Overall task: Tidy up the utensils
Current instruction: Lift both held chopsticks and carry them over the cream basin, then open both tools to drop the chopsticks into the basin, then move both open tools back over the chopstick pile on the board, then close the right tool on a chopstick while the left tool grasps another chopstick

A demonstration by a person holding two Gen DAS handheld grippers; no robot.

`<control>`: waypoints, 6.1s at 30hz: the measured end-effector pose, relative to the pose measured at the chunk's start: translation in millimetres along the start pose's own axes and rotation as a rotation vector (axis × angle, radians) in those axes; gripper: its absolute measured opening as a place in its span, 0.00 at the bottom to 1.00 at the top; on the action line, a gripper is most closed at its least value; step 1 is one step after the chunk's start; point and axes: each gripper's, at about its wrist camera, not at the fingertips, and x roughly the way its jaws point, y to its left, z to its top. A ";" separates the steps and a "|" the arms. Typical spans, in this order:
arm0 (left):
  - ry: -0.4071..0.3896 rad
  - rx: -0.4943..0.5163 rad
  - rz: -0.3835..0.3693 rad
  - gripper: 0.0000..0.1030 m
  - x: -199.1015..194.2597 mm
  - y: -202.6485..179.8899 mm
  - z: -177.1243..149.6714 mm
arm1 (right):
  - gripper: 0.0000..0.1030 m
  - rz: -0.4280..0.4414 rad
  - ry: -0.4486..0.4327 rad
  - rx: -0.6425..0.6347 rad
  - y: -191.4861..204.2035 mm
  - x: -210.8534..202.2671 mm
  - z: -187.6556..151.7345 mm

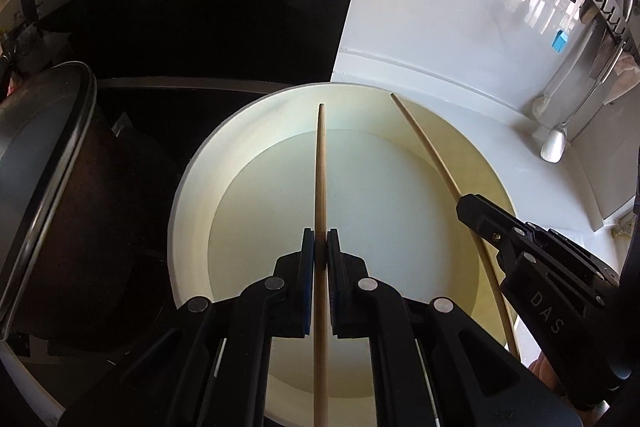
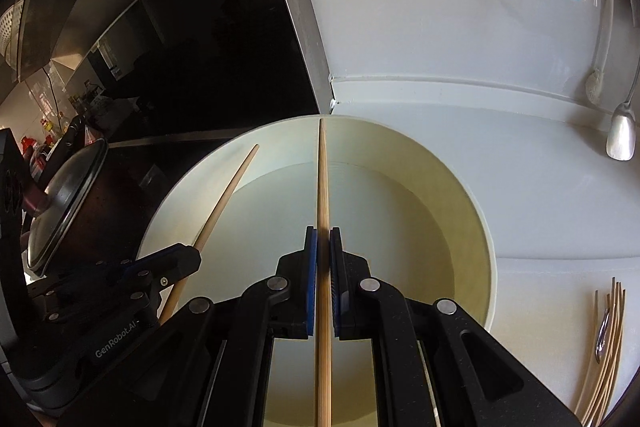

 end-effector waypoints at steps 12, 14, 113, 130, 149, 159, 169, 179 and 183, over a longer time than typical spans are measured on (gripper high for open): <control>0.077 -0.012 0.023 0.07 31.9 2.7 0.1 | 0.06 -0.015 0.153 0.044 -10.4 47.4 1.3; 0.094 -0.006 0.025 0.07 36.8 2.8 0.4 | 0.06 -0.018 0.170 0.043 -9.7 50.4 0.3; 0.007 0.129 0.029 0.94 -48.9 -272.7 -165.1 | 0.57 -0.246 -0.043 0.148 -286.6 -235.2 -199.3; -0.110 0.137 0.048 0.94 -3.2 -272.8 -163.1 | 0.57 -0.249 -0.120 0.151 -288.1 -167.5 -190.5; -0.096 0.125 0.022 0.94 13.9 -259.9 -163.0 | 0.57 -0.311 -0.087 0.093 -283.6 -138.6 -185.8; -0.089 0.120 0.017 0.94 20.2 -263.6 -163.2 | 0.56 -0.328 -0.077 0.015 -274.6 -132.4 -186.4; -0.079 0.127 0.017 0.94 29.5 -272.3 -165.4 | 0.20 -0.341 -0.092 -0.043 -271.5 -132.8 -187.2; -0.069 0.143 0.020 0.94 41.6 -284.0 -165.7 | 0.16 -0.362 -0.099 -0.012 -286.7 -138.6 -188.9; -0.070 0.157 0.046 0.94 45.5 -286.6 -166.9 | 0.16 -0.360 -0.098 -0.009 -288.6 -140.2 -190.5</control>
